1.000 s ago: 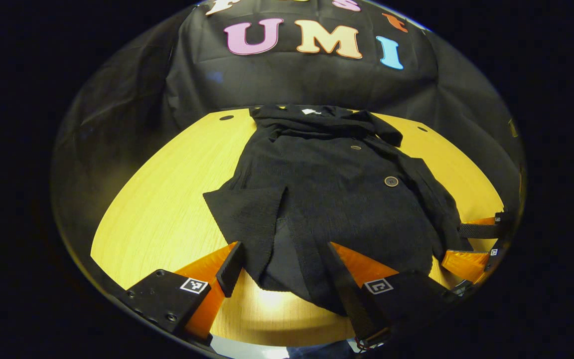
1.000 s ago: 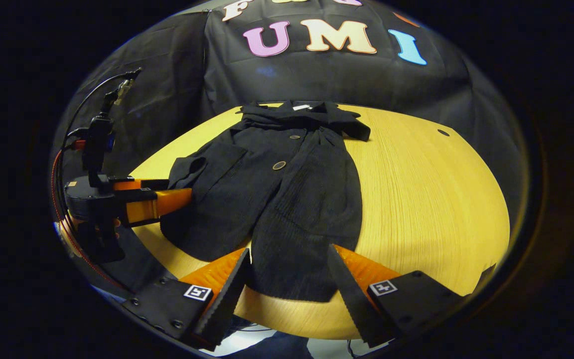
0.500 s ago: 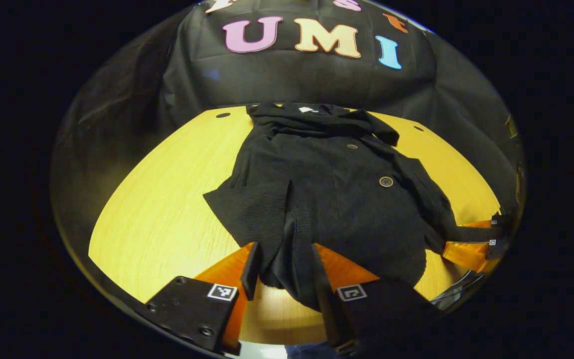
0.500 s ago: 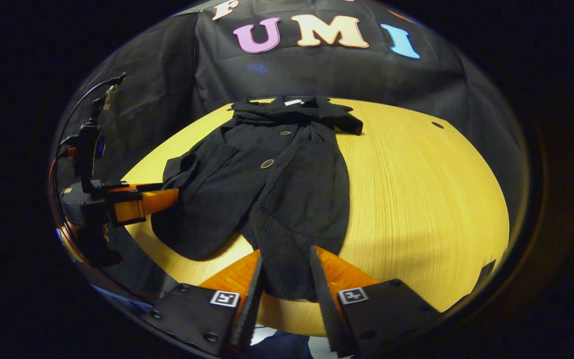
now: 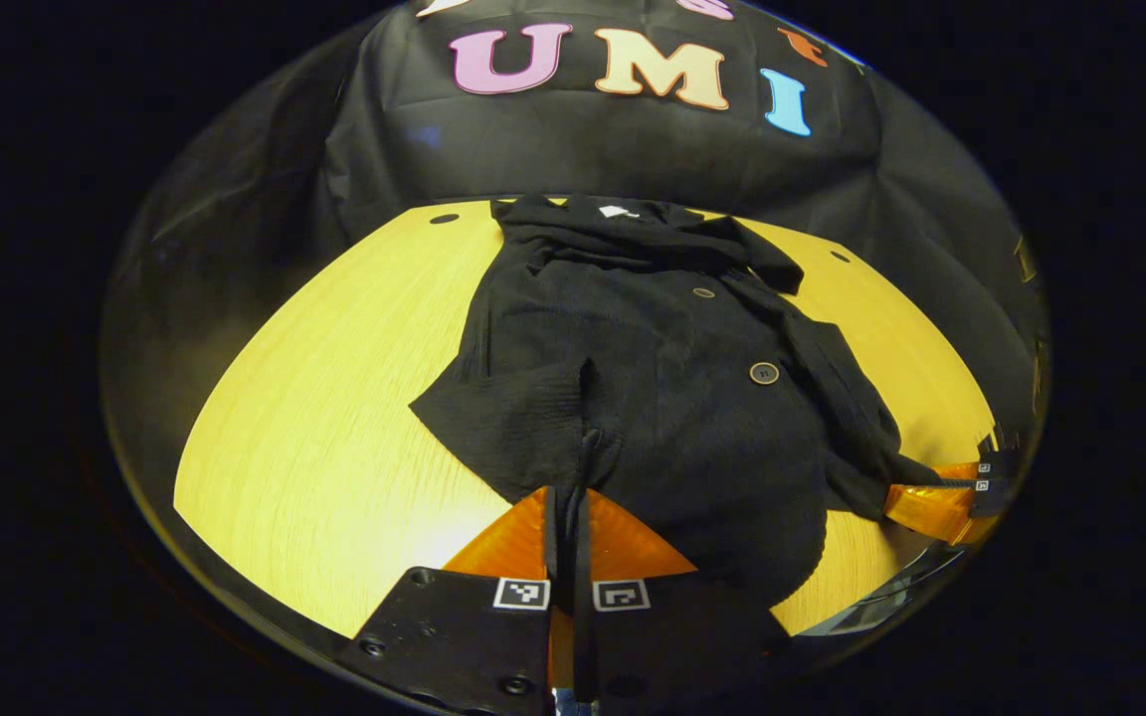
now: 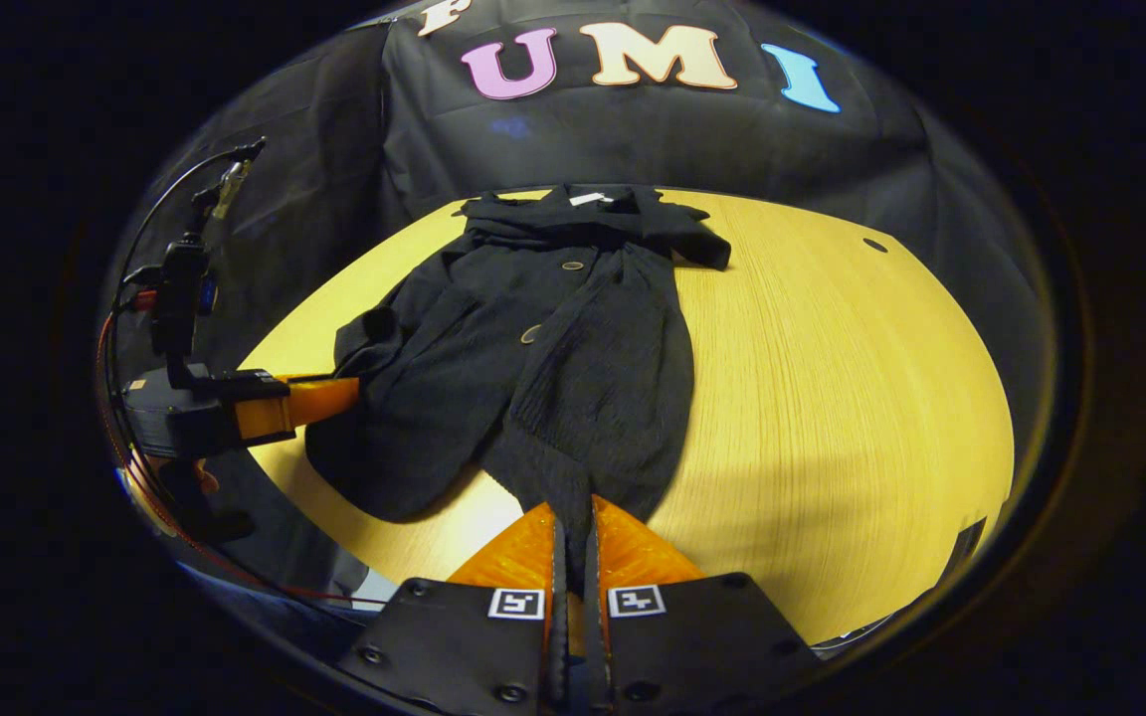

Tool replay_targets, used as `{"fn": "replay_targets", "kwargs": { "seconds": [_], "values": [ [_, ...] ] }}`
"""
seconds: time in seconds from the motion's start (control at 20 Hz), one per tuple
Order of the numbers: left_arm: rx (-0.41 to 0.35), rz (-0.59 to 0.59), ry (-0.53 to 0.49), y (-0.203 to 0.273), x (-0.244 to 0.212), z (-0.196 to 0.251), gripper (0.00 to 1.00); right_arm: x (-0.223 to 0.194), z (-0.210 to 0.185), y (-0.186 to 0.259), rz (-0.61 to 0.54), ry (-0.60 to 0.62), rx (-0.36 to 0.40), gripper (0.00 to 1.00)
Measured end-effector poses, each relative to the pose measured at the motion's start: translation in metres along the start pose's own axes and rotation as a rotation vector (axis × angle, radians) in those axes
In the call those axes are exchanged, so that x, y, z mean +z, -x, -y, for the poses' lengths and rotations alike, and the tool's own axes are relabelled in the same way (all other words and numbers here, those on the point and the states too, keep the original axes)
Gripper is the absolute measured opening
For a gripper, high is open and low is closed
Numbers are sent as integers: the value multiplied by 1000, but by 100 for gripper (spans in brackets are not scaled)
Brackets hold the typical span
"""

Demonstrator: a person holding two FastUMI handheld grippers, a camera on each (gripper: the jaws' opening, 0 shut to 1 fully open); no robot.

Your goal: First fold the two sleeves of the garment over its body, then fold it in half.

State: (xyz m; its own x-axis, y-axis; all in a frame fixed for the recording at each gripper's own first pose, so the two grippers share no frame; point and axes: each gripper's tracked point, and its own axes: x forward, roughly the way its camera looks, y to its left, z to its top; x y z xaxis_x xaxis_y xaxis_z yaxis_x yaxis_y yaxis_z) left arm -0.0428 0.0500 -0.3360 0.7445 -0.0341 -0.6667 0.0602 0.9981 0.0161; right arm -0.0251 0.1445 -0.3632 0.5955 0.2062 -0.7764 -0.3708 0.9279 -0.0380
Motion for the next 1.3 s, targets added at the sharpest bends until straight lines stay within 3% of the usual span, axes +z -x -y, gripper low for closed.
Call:
{"fn": "replay_targets", "kwargs": {
  "seconds": [0.2,0.4,0.75,1.3],
  "values": [
    [-16,-12,-37,8,9,-1,0,24,-2,11,33,-16,7,9],
    [-47,7,0,15,34,-1,0,59,-1,20,90,-38,5,9],
    [-48,103,5,14,102,-3,0,129,6,25,180,-87,1,9],
    [-105,196,-27,-25,212,-6,0,263,27,2,306,-30,-31,9]
  ]
}}
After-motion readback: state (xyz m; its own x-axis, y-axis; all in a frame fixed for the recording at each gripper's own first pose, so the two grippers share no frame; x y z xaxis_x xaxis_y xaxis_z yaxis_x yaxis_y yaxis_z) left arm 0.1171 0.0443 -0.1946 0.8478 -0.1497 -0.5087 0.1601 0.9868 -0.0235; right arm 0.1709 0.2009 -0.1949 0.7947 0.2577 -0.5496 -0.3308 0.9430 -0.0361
